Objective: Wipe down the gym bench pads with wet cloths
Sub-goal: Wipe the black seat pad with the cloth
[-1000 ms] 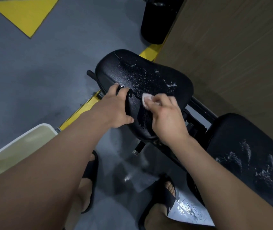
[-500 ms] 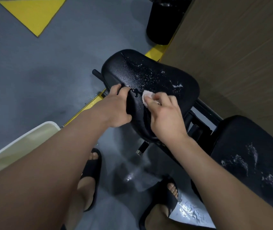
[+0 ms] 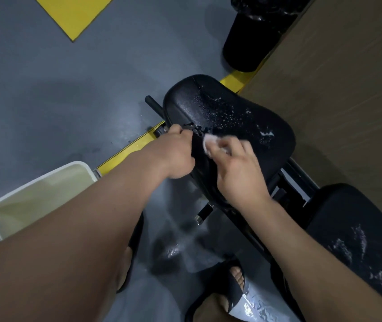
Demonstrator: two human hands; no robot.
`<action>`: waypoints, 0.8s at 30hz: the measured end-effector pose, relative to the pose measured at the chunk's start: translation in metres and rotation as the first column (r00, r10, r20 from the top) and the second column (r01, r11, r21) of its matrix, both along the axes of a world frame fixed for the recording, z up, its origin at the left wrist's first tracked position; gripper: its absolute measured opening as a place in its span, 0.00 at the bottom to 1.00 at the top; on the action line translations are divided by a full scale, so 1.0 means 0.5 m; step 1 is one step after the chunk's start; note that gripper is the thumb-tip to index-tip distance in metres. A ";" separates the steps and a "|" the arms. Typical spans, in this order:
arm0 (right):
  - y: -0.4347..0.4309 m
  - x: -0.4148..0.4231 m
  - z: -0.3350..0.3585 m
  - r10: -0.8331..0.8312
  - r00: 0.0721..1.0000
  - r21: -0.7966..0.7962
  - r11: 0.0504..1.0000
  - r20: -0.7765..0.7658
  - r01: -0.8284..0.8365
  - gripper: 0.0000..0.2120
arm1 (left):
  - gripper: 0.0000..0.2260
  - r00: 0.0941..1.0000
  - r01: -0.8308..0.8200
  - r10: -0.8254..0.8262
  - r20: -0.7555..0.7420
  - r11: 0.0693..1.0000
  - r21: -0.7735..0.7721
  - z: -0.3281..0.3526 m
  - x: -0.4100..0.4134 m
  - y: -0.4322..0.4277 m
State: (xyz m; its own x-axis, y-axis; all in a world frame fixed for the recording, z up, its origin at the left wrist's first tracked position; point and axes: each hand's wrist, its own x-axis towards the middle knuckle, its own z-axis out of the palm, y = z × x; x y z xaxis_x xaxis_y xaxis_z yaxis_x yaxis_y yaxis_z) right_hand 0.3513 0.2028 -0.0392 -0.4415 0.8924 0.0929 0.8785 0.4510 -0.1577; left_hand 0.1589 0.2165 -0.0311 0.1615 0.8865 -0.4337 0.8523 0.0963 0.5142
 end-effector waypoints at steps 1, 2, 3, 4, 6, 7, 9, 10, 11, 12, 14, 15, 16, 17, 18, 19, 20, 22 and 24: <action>-0.031 0.016 0.003 0.033 0.999 -0.004 0.999 0.003 -0.033 0.26 | 0.30 1.000 0.021 -0.021 0.003 1.000 -0.015 -0.003 -0.004 0.000; -0.058 0.031 0.007 0.054 0.999 -0.010 0.998 0.003 -0.054 0.25 | 0.33 0.999 0.037 -0.037 0.008 0.999 -0.032 -0.007 -0.008 0.000; -0.070 0.039 0.009 0.064 0.998 -0.016 0.998 0.000 -0.064 0.25 | 0.34 0.999 0.046 -0.046 0.015 0.998 -0.045 -0.011 -0.013 -0.001; -0.063 0.038 0.008 0.064 0.998 -0.020 0.998 -0.005 -0.064 0.25 | 0.36 0.998 0.053 -0.052 0.022 0.997 -0.051 -0.013 -0.017 -0.001; -0.012 0.005 0.004 0.042 0.999 -0.018 0.999 -0.017 -0.043 0.23 | 0.37 0.997 0.067 -0.065 0.027 0.996 -0.054 -0.015 -0.019 -0.003; 0.017 -0.020 0.000 0.025 1.000 -0.009 1.000 -0.004 -0.026 0.22 | 0.37 0.997 0.071 -0.070 0.022 0.996 -0.055 -0.014 -0.018 -0.004; 0.060 -0.060 -0.004 0.000 1.000 -0.002 1.000 0.022 0.000 0.20 | 0.37 0.998 0.066 -0.065 0.014 0.997 -0.046 -0.014 -0.016 -0.005; 0.068 -0.068 -0.006 -0.001 1.000 -0.004 1.000 0.024 0.001 0.21 | 0.36 0.998 0.062 -0.062 0.017 0.997 -0.036 -0.016 -0.016 -0.004; 0.061 -0.065 -0.004 0.009 1.000 -0.010 1.000 0.024 -0.009 0.22 | 0.36 0.998 0.061 -0.060 0.027 0.998 -0.030 -0.017 -0.015 -0.002; 0.041 -0.051 0.000 0.027 0.999 -0.016 1.000 0.025 -0.027 0.22 | 0.36 0.997 0.063 -0.062 0.037 0.998 -0.031 -0.019 -0.013 -0.001; -0.020 -0.009 0.006 0.069 0.997 -0.028 0.997 0.029 -0.068 0.23 | 0.37 0.997 0.075 -0.074 0.037 0.996 -0.050 -0.023 -0.014 0.003; -0.050 0.012 0.009 0.076 0.997 -0.038 0.996 0.023 -0.075 0.24 | 0.38 0.996 0.085 -0.084 0.032 0.994 -0.063 -0.025 -0.017 0.003; -0.066 0.026 0.011 0.072 0.997 -0.047 0.996 0.013 -0.071 0.24 | 0.38 0.995 0.096 -0.094 0.028 0.993 -0.075 -0.027 -0.022 0.003; -0.065 0.030 0.008 0.064 0.998 -0.058 0.996 0.004 -0.063 0.23 | 0.39 0.994 0.106 -0.105 0.025 0.991 -0.080 -0.029 -0.026 0.001; -0.049 0.021 0.005 0.052 0.999 -0.057 0.997 -0.004 -0.052 0.22 | 0.39 0.993 0.115 -0.113 0.023 0.990 -0.084 -0.030 -0.030 -0.001; -0.023 0.001 0.002 0.038 0.999 -0.044 0.998 -0.008 -0.038 0.21 | 0.39 0.992 0.122 -0.121 0.022 0.988 -0.091 -0.030 -0.033 -0.002; 0.005 -0.023 -0.002 0.022 1.000 -0.023 0.999 -0.008 -0.022 0.20 | 0.39 0.992 0.128 -0.127 0.018 0.987 -0.100 -0.030 -0.035 -0.005; 0.055 -0.067 -0.008 -0.010 1.000 -0.006 1.000 -0.009 0.010 0.20 | 0.39 0.991 0.134 -0.135 0.003 0.985 -0.104 -0.029 -0.037 -0.010; 0.068 -0.080 -0.010 -0.017 1.000 -0.017 1.000 -0.010 0.016 0.20 | 0.39 0.991 0.135 -0.136 -0.004 0.986 -0.100 -0.028 -0.038 -0.010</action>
